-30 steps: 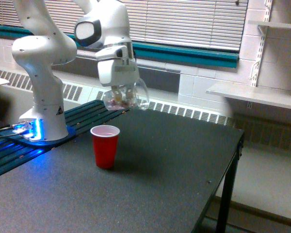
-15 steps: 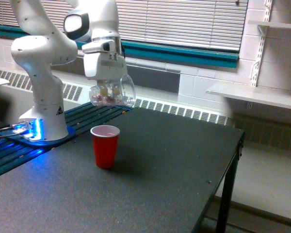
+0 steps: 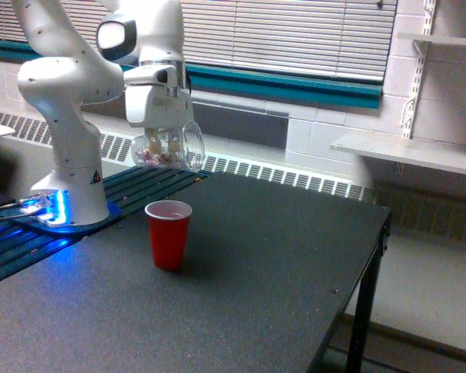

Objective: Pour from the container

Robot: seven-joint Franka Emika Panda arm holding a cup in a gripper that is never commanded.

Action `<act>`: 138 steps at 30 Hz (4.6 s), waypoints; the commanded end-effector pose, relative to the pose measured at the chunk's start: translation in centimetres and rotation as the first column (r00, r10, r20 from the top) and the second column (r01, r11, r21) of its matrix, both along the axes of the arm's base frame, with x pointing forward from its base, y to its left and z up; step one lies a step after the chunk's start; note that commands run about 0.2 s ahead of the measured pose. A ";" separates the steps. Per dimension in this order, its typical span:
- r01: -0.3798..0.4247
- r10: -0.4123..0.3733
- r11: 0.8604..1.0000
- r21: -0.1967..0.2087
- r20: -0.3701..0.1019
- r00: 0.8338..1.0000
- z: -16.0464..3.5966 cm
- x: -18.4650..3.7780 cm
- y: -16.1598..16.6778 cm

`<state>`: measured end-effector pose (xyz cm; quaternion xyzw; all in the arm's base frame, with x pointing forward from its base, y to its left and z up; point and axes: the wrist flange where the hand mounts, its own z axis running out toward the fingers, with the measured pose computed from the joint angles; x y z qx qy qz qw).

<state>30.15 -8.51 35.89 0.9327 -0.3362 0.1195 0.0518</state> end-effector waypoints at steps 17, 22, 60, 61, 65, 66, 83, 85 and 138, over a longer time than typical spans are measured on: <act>0.057 -0.057 0.998 -0.009 -0.082 0.995 0.2 -2.9 -0.3; 0.069 -0.069 0.998 -0.007 -0.100 0.993 0.2 -3.3 -0.2; 0.164 -0.159 0.986 0.000 -0.252 0.955 -3.4 -4.8 1.5; 0.161 -0.156 0.987 -0.002 -0.256 0.954 -3.4 -4.9 1.6; 0.149 -0.146 0.989 -0.009 -0.275 0.950 -3.8 -5.0 2.1; 0.147 -0.145 0.989 -0.012 -0.279 0.949 -3.9 -5.0 2.2; 0.083 -0.093 0.996 -0.043 -0.332 0.939 -5.0 -5.3 4.8; 0.072 -0.083 0.996 -0.046 -0.336 0.938 -5.0 -5.3 5.2; 0.063 -0.092 0.994 -0.092 -0.357 0.930 -5.2 -6.2 5.2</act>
